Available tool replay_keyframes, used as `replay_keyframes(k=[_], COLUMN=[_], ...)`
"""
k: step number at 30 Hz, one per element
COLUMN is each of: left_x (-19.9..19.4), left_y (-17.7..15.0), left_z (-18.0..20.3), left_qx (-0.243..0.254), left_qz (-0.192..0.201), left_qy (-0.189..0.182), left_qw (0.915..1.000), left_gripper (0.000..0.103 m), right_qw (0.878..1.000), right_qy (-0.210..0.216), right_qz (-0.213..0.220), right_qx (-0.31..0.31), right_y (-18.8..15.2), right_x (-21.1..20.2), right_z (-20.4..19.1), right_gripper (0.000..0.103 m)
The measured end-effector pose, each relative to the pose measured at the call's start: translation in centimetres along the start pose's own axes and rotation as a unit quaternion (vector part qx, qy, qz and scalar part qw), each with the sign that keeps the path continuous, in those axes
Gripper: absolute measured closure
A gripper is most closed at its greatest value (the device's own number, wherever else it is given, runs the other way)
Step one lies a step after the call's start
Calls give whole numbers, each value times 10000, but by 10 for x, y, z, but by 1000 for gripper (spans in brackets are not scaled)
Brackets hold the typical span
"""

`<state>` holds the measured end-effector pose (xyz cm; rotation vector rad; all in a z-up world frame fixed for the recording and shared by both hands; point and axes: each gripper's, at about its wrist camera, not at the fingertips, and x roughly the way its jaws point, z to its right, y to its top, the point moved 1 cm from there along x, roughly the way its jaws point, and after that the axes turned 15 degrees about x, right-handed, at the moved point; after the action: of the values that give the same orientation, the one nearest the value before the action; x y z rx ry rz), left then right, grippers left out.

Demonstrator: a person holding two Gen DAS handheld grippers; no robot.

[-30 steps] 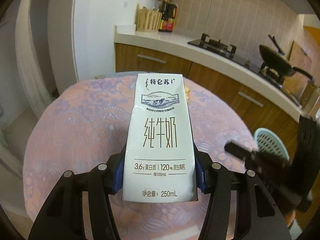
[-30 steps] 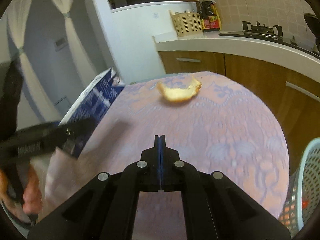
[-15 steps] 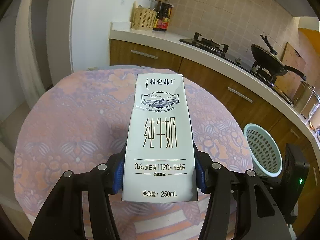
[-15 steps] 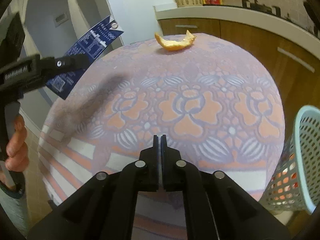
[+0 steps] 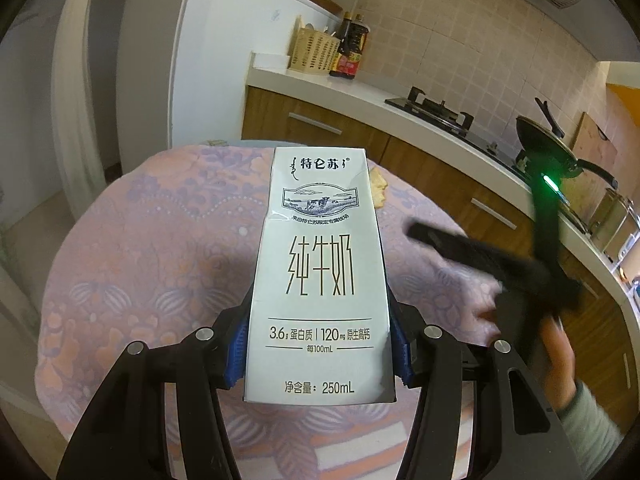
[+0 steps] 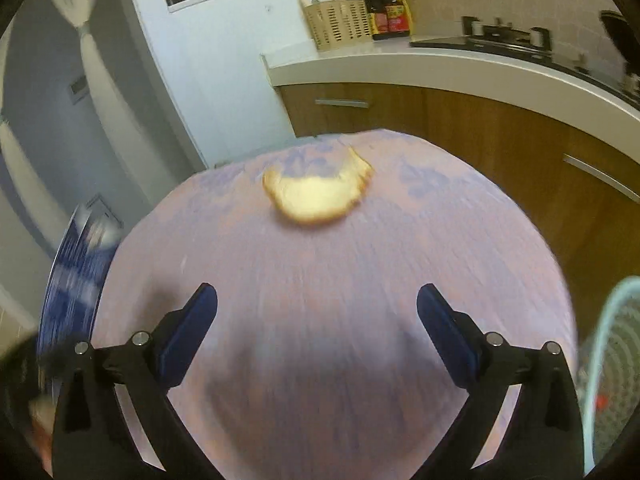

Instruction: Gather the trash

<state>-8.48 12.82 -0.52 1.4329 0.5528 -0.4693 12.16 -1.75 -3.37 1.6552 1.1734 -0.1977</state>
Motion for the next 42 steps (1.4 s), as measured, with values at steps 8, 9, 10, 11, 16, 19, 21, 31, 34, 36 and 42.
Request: replay_keyframes(k=[8,9,10,11,16,19,21,31,34,36,42], left_x=[25,27,28,30,38,38,36,0,-7,-7,8], left_y=[-8,-8,-9,-9,-8,-8,-8,11,20,27,48], left_z=[-22,-25,-26,-27,-28,-28,-25,4,22,39,109], left_qx=[-148,-170,-196,-220,-260,-314,-299,77,280,437,1064], left_qz=[-106,-94,-79,-67,-77,-80,-90,92,156,171,69], left_qy=[-13,-34,-61,-91,-76,-65,-42,59,7,-81,-630], left_qw=[9998,9998,9998,9997,9996,9995,9995,9999,9995,9989,9923], left_gripper=[50,50,50,50,50,50,50,50,50,50,50], right_qw=[9972,9970,9972,9968,9937,9961,9963,9974,9974,9969,9965], right_qy=[-416,-484,-500,-543,-892,-619,-560,-63,121,99,-108], right_qz=[-580,-566,-534,-573,-596,-520,-460,20,164,330,770], right_qx=[223,206,150,119,-322,-339,-460,-716,-695,-713,-308], right_y=[46,50,54,55,50,49,44,2,-16,-28,-47], right_x=[89,93,96,101,108,100,95,21,-22,-53,-126], right_z=[-13,-14,-17,-18,-33,-34,-38,-31,-13,3,71], right_gripper=[7,7,7,7,23,57,72,77,77,77,77])
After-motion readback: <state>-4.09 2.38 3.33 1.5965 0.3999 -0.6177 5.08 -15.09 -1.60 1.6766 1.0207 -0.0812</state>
